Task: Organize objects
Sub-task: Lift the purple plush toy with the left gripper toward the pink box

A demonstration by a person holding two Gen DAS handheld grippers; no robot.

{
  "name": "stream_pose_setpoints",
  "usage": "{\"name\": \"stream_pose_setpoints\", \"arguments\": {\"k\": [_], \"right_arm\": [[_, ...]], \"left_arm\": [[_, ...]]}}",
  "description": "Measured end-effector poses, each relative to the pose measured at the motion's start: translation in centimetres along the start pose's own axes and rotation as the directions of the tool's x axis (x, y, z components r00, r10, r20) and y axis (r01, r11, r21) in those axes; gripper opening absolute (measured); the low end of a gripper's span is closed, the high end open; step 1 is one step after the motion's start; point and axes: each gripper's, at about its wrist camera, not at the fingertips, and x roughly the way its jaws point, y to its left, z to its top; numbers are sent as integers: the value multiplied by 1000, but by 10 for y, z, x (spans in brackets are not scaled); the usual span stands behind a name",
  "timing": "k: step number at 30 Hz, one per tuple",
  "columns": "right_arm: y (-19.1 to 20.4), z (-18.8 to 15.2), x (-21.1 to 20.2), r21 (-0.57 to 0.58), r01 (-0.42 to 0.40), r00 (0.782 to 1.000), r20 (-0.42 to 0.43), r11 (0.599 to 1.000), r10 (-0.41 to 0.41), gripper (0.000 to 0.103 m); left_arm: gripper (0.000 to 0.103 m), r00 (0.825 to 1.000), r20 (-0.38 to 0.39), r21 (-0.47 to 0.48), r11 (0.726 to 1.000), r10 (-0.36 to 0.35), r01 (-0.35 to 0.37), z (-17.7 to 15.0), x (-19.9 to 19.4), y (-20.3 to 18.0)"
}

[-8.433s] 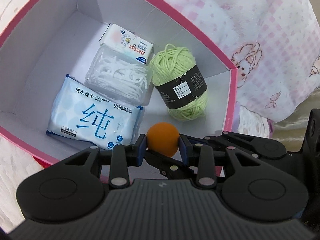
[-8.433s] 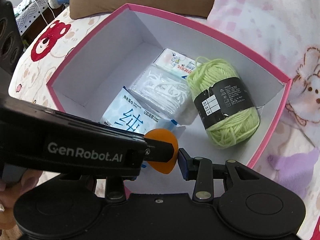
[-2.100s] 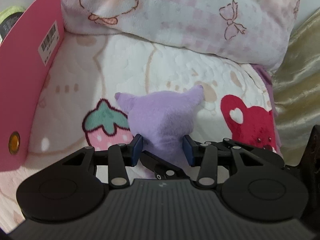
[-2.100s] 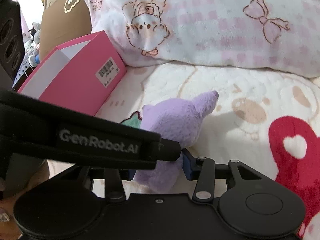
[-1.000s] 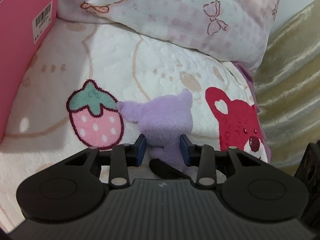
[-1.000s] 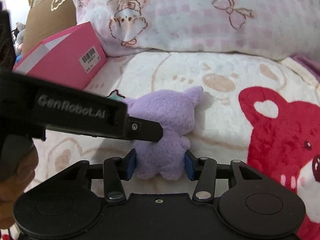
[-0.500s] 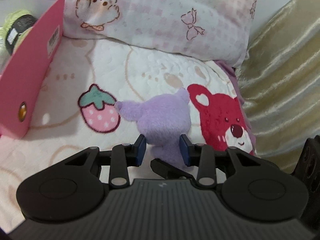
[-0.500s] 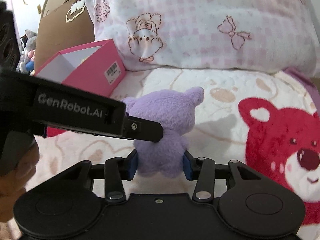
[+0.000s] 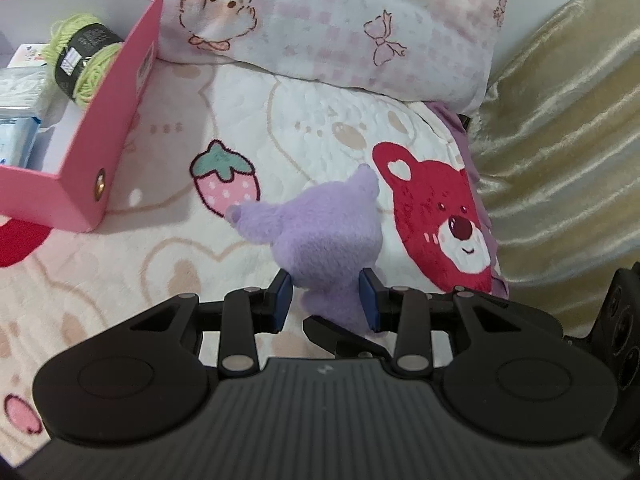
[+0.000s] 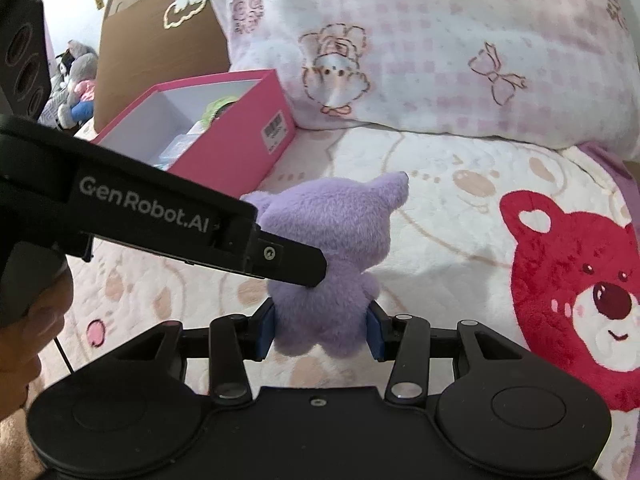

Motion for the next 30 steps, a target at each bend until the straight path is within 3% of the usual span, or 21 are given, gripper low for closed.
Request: {"name": "stream_pose_setpoints", "arguments": {"k": [16, 30], "right_arm": [[44, 13, -25, -168, -6, 999, -36, 986, 0, 50], [76, 22, -42, -275, -13, 1000, 18, 961, 19, 50]], "left_arm": [[35, 1000, 15, 17, 1000, -6, 5, -10, -54, 6], [35, 996, 89, -9, 1000, 6, -5, -17, -98, 18]]}}
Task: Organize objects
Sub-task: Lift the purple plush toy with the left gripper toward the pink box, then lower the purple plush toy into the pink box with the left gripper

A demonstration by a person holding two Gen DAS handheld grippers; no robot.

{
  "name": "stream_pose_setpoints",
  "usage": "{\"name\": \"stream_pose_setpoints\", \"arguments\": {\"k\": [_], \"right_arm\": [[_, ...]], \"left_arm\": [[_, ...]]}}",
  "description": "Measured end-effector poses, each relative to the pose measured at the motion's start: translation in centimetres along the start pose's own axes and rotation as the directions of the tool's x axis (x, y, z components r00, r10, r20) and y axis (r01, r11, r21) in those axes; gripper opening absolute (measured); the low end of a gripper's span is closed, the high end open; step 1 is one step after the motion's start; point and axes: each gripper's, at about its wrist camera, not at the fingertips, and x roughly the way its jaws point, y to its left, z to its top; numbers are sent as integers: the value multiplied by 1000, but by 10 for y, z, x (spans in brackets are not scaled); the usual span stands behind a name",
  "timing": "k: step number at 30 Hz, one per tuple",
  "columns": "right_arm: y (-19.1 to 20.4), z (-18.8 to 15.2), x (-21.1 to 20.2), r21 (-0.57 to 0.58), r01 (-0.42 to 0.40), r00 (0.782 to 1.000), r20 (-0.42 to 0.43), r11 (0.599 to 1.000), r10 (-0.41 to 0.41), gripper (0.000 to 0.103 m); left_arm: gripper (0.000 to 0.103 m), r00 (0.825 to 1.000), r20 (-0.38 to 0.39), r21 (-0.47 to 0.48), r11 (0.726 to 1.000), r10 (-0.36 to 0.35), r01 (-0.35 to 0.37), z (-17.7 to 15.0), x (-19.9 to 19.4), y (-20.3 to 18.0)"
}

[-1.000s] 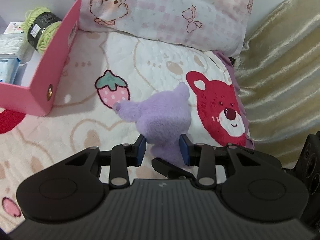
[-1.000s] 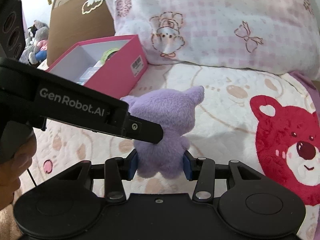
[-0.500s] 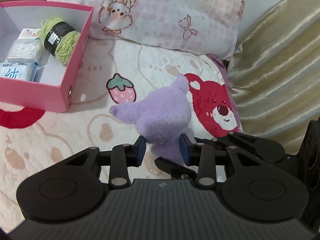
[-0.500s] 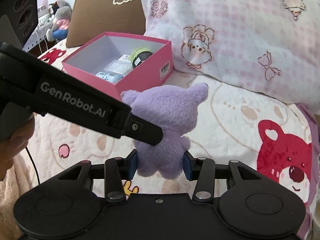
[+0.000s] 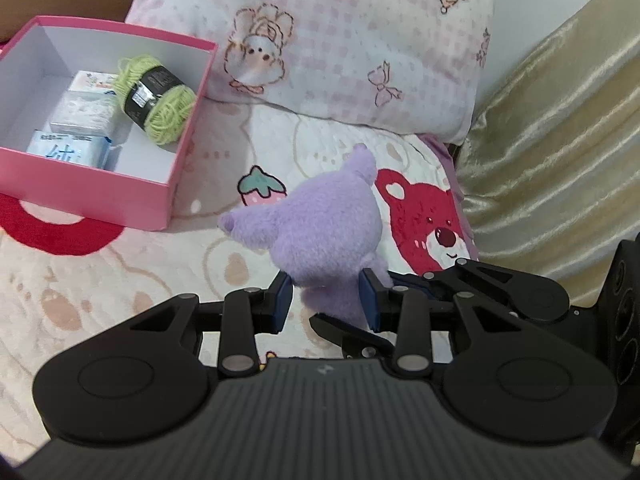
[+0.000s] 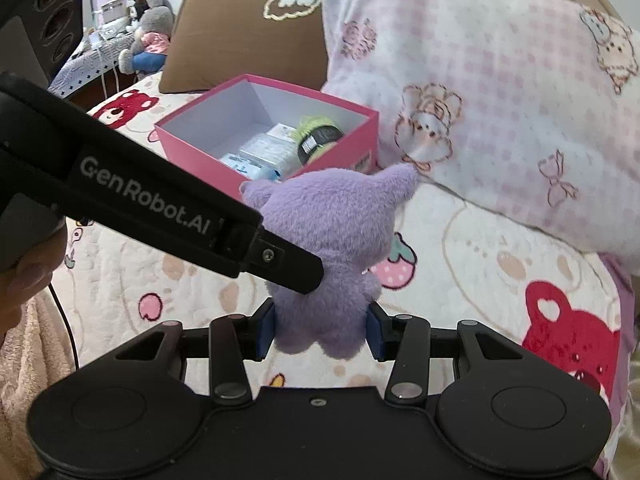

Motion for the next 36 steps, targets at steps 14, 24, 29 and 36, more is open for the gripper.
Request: {"name": "stream_pose_setpoints", "arguments": {"k": [14, 24, 29, 36], "right_arm": [[29, 39, -8, -115, 55, 992, 119, 992, -41, 50], [41, 101, 11, -219, 77, 983, 180, 973, -38, 49], [45, 125, 35, -267, 68, 980, 199, 961, -14, 49], [51, 164, 79, -371, 45, 993, 115, 927, -3, 48]], "left_arm": [[35, 997, 72, 31, 999, -12, 10, 24, -46, 21], [35, 991, 129, 57, 998, -33, 26, 65, -64, 45], [35, 990, 142, 37, 999, 1, -6, 90, -62, 68], [29, 985, 173, -49, 999, 20, -12, 117, -47, 107]]}}
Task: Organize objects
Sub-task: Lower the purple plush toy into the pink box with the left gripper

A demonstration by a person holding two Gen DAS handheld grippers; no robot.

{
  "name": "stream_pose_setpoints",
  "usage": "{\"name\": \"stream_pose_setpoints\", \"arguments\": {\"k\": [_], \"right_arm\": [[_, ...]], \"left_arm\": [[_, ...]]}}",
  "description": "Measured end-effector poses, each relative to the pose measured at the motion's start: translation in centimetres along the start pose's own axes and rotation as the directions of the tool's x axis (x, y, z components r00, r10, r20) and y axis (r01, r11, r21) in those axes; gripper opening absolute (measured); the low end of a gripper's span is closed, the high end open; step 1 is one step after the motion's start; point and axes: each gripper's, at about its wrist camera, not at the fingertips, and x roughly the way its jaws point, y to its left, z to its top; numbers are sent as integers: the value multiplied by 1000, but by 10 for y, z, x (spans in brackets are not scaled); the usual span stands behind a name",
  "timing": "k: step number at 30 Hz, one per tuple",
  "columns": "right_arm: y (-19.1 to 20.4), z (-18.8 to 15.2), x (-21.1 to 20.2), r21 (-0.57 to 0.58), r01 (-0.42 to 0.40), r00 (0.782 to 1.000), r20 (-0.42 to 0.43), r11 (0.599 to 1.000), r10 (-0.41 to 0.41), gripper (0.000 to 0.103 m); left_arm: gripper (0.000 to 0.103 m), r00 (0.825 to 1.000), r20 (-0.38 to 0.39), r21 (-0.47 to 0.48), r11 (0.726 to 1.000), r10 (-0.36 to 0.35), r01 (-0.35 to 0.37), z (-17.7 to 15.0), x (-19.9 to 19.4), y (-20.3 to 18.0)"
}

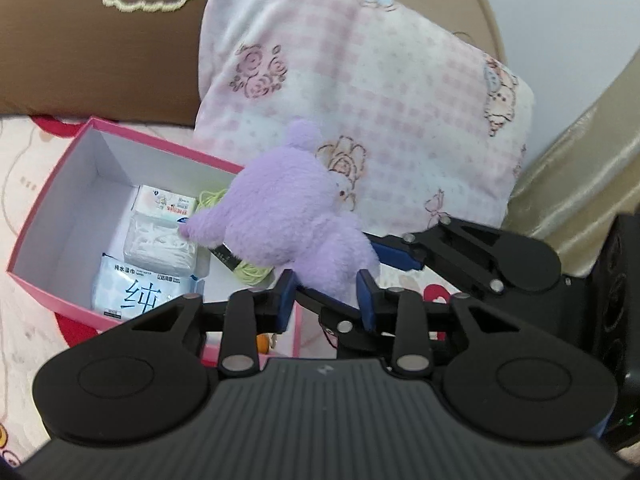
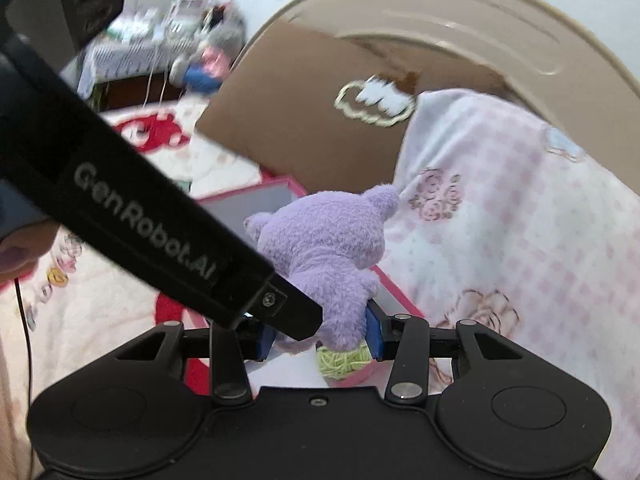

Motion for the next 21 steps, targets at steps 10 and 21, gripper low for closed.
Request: {"name": "stream_pose_setpoints", "arguments": {"k": [10, 21], "right_arm": [[5, 10, 55, -31, -111, 991, -76, 993, 108, 47], [8, 25, 126, -34, -258, 955, -160, 966, 250, 47]], "left_arm": [[29, 1000, -12, -6, 1000, 13, -14, 5, 24, 46], [29, 998, -18, -21, 998, 62, -62, 9, 41, 96]]}}
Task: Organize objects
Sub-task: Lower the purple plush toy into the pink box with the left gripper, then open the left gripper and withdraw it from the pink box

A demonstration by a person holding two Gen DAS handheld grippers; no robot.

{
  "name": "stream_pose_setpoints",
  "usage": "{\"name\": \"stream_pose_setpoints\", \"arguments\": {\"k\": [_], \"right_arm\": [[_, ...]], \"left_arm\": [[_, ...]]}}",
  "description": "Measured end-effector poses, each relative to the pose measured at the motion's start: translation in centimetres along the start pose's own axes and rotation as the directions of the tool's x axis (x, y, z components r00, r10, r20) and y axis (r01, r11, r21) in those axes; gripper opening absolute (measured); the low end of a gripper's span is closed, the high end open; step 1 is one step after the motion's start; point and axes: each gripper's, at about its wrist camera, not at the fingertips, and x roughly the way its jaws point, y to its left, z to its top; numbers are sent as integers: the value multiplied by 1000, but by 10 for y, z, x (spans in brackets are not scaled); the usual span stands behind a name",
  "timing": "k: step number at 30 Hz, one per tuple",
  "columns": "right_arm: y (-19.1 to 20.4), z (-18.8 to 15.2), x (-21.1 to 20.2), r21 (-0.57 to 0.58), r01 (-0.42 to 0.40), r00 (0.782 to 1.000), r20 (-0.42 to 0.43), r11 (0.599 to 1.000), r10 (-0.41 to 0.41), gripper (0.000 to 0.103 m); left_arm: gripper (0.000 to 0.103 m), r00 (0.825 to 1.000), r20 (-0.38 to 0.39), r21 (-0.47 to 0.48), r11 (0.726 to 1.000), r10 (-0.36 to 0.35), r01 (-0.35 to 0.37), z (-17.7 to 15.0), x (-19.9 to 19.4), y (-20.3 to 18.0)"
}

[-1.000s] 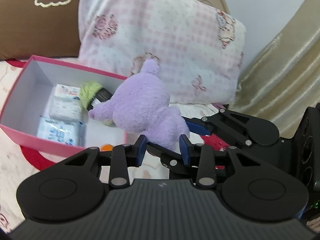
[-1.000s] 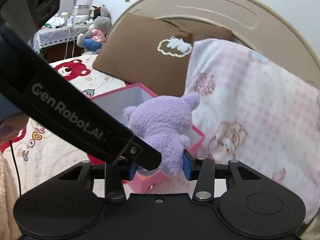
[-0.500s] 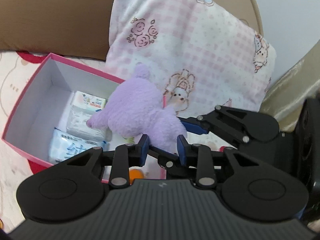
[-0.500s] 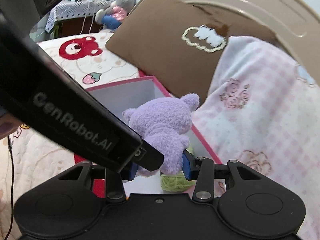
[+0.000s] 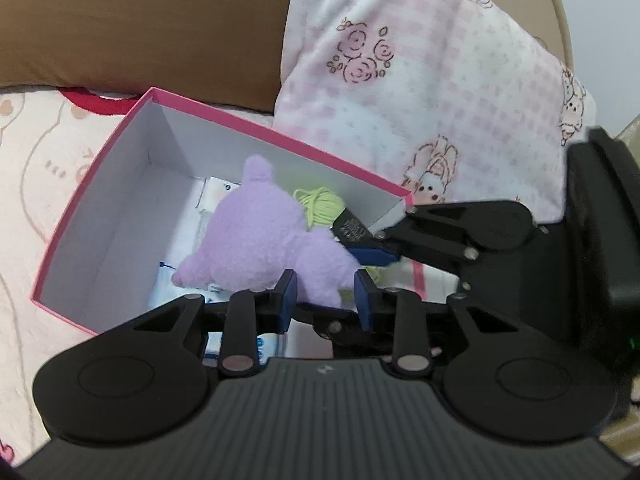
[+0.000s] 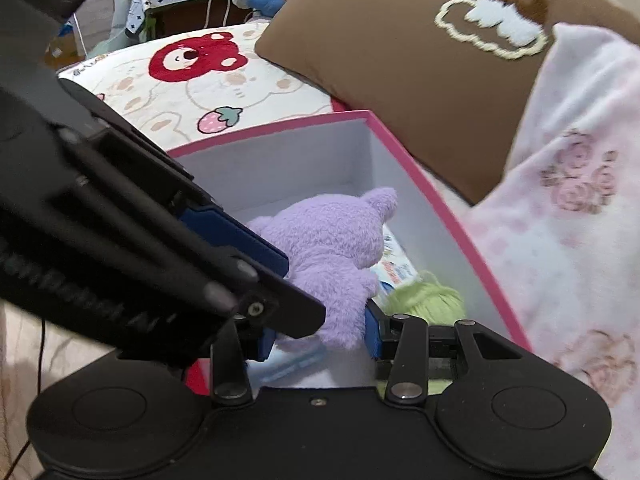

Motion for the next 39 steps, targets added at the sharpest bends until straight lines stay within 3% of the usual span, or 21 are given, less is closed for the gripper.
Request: {"name": "stream_pose_setpoints", "arguments": {"k": [4, 8, 11, 16, 18, 21, 23, 27, 32, 35, 38, 39], "right_arm": [[-7, -6, 15, 60, -44, 999, 6, 997, 44, 47], [-8, -11, 25, 64, -131, 991, -2, 989, 131, 47], [-11, -12, 26, 83, -217, 976, 20, 973, 216, 47], [-11, -14, 34, 94, -261, 965, 7, 961, 262, 47], [-15, -17, 39, 113, -300, 953, -18, 947, 304, 47], [-22, -19, 42, 132, -346, 935, -28, 929, 352, 48], [-28, -19, 48, 165, -378, 916, -74, 911, 393, 48], [-33, -19, 53, 202, -313, 931, -126, 928, 341, 57], [-40, -27, 45, 292, -291, 936, -108, 911, 334, 72], [-44, -37, 41, 334, -249, 952, -88, 909, 293, 72], [-48, -44, 38, 419, -246, 957, -36, 874, 287, 71], [-50, -46, 37, 450, -243, 960, -17, 859, 281, 65]], "left_arm": [[29, 999, -38, -34, 999, -40, 38, 3, -1, 27], [29, 1000, -8, -14, 1000, 18, -19, 6, -2, 36], [29, 1000, -24, -24, 1000, 16, -17, 7, 3, 40], [32, 998, -39, 4, 998, 56, -56, 5, 12, 39], [32, 996, -31, 8, 996, 87, -87, 5, 12, 37], [32, 998, -10, 9, 998, 58, -58, 7, 3, 36], [32, 997, 5, 28, 997, 76, -77, 8, -1, 34], [32, 995, -14, 39, 994, 102, -101, 6, 8, 33], [32, 992, -36, 19, 993, 120, -119, 4, 17, 39], [32, 992, -53, -22, 993, 112, -113, 2, 19, 45], [32, 992, -42, -4, 993, 120, -120, 1, 18, 44], [30, 992, -36, 0, 993, 118, -118, 1, 18, 43]]}}
